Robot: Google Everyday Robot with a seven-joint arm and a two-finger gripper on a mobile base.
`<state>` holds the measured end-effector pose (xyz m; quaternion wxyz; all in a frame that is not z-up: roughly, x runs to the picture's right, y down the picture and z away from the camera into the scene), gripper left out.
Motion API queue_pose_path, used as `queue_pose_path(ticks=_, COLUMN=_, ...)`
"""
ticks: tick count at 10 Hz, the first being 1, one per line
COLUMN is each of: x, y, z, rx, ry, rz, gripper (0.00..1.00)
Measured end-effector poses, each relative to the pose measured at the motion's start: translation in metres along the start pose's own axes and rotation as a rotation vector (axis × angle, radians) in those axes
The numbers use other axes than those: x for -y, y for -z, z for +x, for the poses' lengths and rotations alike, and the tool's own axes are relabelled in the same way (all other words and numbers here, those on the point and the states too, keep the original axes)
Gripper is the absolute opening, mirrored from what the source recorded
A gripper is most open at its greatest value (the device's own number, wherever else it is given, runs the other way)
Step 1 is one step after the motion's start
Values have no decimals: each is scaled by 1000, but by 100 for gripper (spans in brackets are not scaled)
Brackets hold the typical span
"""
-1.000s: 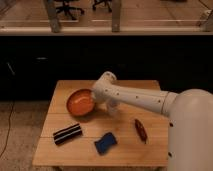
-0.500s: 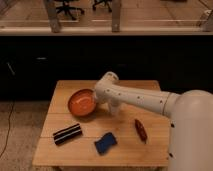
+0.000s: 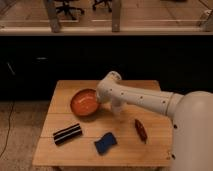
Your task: Drag the ceramic bowl in a circle
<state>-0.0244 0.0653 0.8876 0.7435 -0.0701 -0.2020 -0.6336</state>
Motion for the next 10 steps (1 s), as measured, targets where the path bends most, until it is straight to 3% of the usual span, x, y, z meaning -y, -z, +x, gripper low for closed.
queue_pose_path(ticks=10, x=-2, y=8, z=1, rx=-17, ry=71, rz=-13, gripper=0)
